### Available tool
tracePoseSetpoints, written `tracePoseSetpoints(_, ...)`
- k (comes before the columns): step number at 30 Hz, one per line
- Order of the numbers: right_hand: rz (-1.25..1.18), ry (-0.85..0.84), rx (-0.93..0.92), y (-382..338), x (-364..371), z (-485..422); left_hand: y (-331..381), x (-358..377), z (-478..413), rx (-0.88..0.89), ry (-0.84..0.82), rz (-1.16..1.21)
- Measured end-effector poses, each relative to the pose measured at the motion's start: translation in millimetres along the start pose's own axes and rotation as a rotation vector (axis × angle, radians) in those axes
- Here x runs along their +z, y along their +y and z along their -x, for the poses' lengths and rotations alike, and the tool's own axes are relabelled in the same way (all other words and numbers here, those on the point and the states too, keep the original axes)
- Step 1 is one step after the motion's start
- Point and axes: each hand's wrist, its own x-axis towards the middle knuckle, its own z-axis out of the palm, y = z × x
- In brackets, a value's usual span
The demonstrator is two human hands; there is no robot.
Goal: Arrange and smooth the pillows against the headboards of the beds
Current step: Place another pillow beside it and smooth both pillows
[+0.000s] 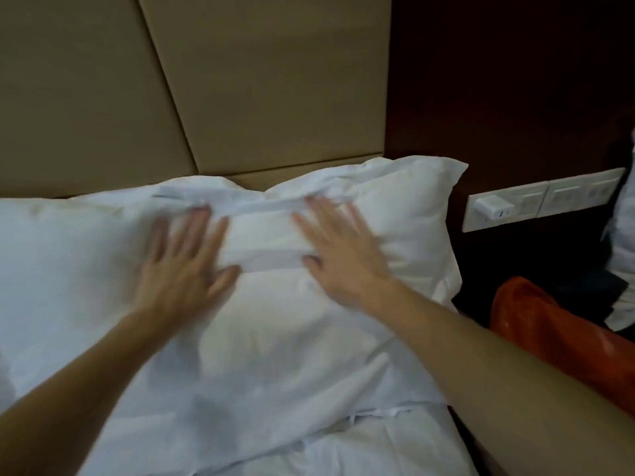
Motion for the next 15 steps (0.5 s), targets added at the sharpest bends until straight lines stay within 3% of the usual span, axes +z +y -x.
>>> tracePoseSetpoints(4,0.051,-0.014,0.337,116.0,3.9,28.6,-32.4,-0.7,2.7,-0.146,0.055,0.025)
tracePoseSetpoints(8,-0.004,0.074,0.538,154.7,-9.8,56.6,-26.5,6.8,2.0,-0.154,0.123,0.131)
tracePoseSetpoints(11,-0.046,0.12,0.414,131.5,-11.3,68.2,-15.4,7.9,4.9,-0.196,0.128,0.204)
tracePoseSetpoints(13,-0.107,0.134,0.212,94.0,-7.3,68.8,3.8,3.8,9.9,-0.189,0.129,0.219)
tracePoseSetpoints(15,-0.17,0.141,-0.049,49.5,6.9,74.1,40.0,3.5,23.5,-0.065,0.179,0.233)
